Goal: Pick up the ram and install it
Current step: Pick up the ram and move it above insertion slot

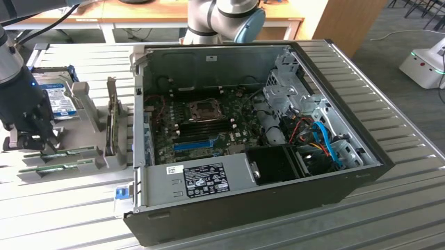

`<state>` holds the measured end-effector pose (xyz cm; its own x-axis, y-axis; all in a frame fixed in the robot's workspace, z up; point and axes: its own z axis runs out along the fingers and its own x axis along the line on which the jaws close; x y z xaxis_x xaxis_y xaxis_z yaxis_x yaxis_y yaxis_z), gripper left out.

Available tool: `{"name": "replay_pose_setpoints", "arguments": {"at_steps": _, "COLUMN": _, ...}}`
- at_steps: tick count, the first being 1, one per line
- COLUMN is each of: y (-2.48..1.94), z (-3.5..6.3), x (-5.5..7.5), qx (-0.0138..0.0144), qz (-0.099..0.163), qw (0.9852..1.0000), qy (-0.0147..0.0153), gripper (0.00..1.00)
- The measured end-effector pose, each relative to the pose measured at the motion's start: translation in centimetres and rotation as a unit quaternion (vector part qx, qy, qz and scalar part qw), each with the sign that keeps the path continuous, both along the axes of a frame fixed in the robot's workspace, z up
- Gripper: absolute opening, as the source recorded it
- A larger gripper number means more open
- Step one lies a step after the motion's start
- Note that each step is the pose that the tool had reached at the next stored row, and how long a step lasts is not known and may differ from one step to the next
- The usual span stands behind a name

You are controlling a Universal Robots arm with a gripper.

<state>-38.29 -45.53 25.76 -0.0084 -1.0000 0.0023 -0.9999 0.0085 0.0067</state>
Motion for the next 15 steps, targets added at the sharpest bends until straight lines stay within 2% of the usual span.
{"name": "replay_pose_setpoints", "arguments": {"at_steps": 6, "y": -0.01, "z": -0.09, "x": 0.0, "qx": 0.0001, "qz": 0.0, "qw": 1.0, "qy": -0.0003, "gripper": 0.29}}
{"name": "replay_pose_setpoints", "arguments": {"at_steps": 15, "y": -0.01, "z": -1.4, "x": 0.0, "qx": 0.0, "qz": 0.0, "qw": 1.0, "qy": -0.0004, "gripper": 0.29}}
